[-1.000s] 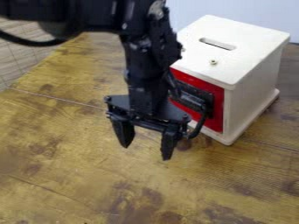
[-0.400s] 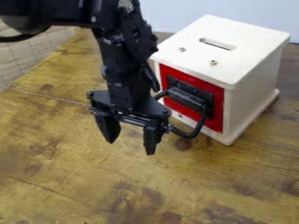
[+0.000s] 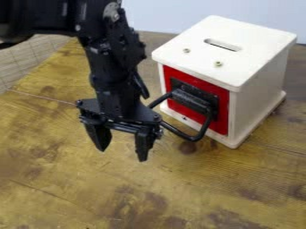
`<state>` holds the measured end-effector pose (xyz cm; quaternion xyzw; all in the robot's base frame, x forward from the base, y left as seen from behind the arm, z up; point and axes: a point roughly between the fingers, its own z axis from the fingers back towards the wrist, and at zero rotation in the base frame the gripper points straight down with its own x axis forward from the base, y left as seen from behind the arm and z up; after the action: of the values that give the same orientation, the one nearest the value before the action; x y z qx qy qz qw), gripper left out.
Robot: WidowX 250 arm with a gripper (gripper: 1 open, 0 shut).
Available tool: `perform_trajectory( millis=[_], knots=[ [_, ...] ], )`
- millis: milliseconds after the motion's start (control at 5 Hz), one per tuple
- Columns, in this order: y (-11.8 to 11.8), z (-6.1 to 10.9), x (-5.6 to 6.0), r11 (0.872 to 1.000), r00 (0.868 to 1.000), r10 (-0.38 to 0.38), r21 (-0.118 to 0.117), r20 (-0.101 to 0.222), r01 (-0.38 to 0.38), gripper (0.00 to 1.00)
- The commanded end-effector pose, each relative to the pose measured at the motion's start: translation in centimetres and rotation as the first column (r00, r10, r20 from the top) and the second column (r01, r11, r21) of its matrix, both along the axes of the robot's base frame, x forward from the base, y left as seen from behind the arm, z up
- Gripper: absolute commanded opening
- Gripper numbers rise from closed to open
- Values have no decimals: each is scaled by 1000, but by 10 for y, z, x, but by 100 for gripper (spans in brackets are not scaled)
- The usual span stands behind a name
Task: Close the drawer
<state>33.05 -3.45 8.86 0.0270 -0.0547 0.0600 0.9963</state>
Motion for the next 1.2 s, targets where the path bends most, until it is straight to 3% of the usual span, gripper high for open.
perform_trajectory(
  millis=[0, 400, 800, 1000],
  knots=[
    [3, 20, 10, 1000, 996, -16, -7, 86, 17, 100],
    [-12, 17, 22, 994, 989, -111, 17, 97, 110, 100],
    [-21, 18, -4, 989, 985, -146, 25, 93, 145, 100],
    [-1, 16, -4, 995, 992, -95, 24, 87, 93, 100]
  ],
)
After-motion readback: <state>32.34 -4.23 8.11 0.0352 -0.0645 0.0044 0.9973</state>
